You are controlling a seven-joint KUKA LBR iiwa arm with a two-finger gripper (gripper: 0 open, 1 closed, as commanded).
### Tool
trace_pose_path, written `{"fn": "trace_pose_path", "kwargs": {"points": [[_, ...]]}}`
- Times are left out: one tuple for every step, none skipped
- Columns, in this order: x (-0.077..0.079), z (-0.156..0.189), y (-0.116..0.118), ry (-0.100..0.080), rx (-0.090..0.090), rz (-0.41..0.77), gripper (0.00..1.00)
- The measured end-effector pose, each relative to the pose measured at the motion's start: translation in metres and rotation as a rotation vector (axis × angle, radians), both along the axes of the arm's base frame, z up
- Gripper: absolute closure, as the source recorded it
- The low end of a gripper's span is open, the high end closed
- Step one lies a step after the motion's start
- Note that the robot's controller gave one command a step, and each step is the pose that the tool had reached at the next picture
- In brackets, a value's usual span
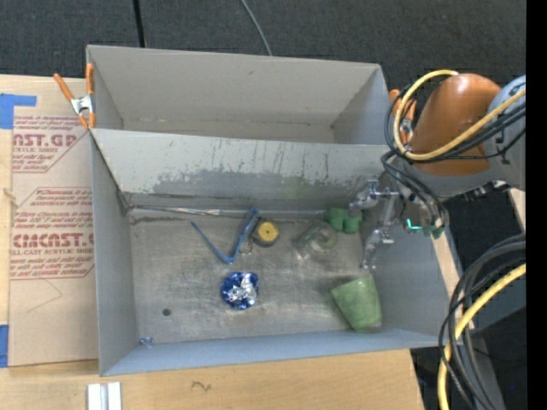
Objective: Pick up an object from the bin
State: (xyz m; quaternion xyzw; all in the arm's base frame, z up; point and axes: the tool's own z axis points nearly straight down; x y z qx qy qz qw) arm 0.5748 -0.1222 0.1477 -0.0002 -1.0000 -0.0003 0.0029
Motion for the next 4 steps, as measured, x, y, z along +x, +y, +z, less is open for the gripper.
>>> {"fn": "trace_pose_path", "kwargs": {"points": [[-0.08,-0.075,-0.008,-0.029,-0.003,-0.058,0.0],[-0.082,-0.071,0.021,-0.048,-0.008,0.33,0.0],[-0.063,-0.062,0.026,-0.009,0.002,0.826,0.0],[-0.064,-0.066,0.004,-0.01,0.03,1.342,0.0]]}}
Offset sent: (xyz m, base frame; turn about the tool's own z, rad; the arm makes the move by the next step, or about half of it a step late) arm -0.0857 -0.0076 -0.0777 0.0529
